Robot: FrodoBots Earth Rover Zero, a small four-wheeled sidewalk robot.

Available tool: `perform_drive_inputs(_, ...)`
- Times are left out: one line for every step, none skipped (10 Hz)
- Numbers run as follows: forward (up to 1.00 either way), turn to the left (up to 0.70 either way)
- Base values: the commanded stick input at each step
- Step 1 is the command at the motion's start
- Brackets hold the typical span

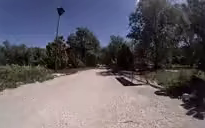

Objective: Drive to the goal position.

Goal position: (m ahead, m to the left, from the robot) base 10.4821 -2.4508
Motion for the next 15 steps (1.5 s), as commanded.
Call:
perform_drive_inputs(0.7, 0.01)
perform_drive_inputs(0.7, 0.01)
perform_drive_inputs(0.7, 0.01)
perform_drive_inputs(0.7, 0.01)
perform_drive_inputs(0.7, 0.01)
perform_drive_inputs(0.7, 0.01)
perform_drive_inputs(0.7, 0.01)
perform_drive_inputs(0.7, 0.01)
perform_drive_inputs(0.7, 0.01)
perform_drive_inputs(0.7, 0.01)
perform_drive_inputs(0.7, 0.01)
perform_drive_inputs(0.7, 0.01)
perform_drive_inputs(0.7, 0.01)
perform_drive_inputs(0.7, 0.01)
perform_drive_inputs(0.7, 0.01)
